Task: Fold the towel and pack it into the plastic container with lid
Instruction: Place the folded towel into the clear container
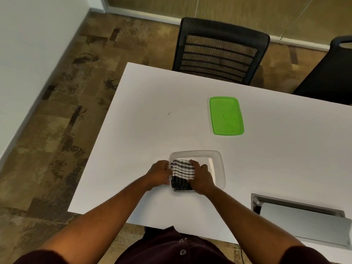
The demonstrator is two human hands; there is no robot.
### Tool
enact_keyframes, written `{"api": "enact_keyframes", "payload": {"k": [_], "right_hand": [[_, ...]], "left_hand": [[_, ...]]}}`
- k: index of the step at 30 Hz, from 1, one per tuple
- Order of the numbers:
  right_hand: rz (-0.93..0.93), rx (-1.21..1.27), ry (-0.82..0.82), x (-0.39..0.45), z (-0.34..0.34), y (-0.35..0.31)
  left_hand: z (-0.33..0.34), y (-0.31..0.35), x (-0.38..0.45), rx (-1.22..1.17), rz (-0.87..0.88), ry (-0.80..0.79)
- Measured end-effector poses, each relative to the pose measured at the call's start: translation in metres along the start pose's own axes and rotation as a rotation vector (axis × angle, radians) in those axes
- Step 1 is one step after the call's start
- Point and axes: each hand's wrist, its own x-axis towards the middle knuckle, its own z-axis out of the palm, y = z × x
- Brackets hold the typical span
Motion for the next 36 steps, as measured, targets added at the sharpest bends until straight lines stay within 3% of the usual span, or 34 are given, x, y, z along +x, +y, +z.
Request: {"api": "enact_keyframes", "payload": {"k": [3,5,8,11,13,20,24,26,28,36], "right_hand": [[0.018,0.006,0.045,-0.003,0.004,0.005],[0.019,-0.026,0.168,-0.005,0.002,0.008],[-0.204,-0.095,0.334,-0.004,0.0,0.002],[-0.399,-0.249,0.134,0.0,0.006,-0.003],[-0.397,-0.365,0.089,0.003,0.013,-0.005],[-0.362,-0.389,0.002,0.017,0.006,-0.016],[-0.33,-0.167,0.132,0.016,-0.004,-0.007],[-0.311,-0.229,0.201,0.016,-0.003,-0.003],[-0.297,-0.317,0.173,0.015,0.003,-0.001],[-0.316,-0.247,0.148,0.019,0.011,0.0]], "left_hand": [[0.0,0.0,0.0,-0.007,-0.002,-0.012],[0.0,0.0,0.0,-0.007,-0.002,-0.012],[-0.001,0.0,0.001,-0.005,0.0,0.0],[-0.001,0.0,0.001,0.003,0.017,-0.005],[-0.001,-0.001,0.002,0.005,0.021,-0.017],[-0.004,-0.003,0.007,0.008,0.003,-0.029],[-0.005,-0.003,0.009,0.011,0.01,-0.034],[-0.006,-0.003,0.011,0.015,0.005,-0.035],[-0.007,-0.004,0.011,0.028,0.009,-0.035],[-0.016,-0.006,0.013,0.085,0.083,-0.023]]}}
